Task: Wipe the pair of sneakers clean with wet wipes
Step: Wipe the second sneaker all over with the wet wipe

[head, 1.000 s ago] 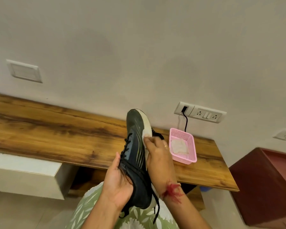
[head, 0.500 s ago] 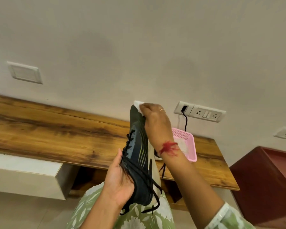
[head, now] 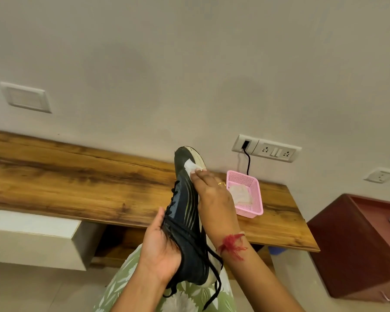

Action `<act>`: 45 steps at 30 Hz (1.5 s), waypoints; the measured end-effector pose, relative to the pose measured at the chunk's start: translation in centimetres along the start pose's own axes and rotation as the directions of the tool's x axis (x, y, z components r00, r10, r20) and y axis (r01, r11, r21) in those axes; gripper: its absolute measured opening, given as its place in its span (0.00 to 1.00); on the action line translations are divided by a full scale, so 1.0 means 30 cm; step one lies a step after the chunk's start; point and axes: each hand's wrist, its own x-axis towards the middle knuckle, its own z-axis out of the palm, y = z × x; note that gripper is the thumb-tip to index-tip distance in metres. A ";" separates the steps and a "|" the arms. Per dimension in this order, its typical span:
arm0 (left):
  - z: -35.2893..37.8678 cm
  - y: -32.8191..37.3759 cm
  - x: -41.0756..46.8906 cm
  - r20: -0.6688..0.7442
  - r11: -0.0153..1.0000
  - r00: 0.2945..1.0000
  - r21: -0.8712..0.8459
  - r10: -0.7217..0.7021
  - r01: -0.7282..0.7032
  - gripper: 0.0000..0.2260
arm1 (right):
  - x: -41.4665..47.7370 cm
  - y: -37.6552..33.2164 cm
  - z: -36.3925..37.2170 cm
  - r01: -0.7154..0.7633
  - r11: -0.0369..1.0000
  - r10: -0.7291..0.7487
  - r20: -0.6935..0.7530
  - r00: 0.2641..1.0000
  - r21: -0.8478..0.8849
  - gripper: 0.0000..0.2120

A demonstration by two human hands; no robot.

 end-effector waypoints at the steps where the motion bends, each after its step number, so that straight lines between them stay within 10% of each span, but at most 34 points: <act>1: 0.001 0.003 -0.002 0.008 1.000 1.000 -0.012 -0.003 0.003 0.24 | -0.020 -0.005 0.002 0.002 1.000 -0.002 0.011 1.000 0.021 0.27; 23: -0.038 0.066 0.010 -0.017 0.991 0.993 -0.063 0.116 -0.117 0.22 | -0.286 -0.066 -0.119 -0.124 0.986 0.066 0.413 0.908 0.116 0.25; 31: -0.014 0.058 0.009 0.037 0.994 0.994 0.009 0.106 -0.107 0.21 | 0.073 -0.036 -0.173 -0.140 0.928 0.139 0.028 0.990 0.346 0.16; 45: -0.045 0.051 0.027 0.008 0.992 1.000 -0.128 -0.012 0.013 0.22 | 0.042 -0.029 0.017 0.030 0.981 -0.067 0.194 0.979 0.190 0.18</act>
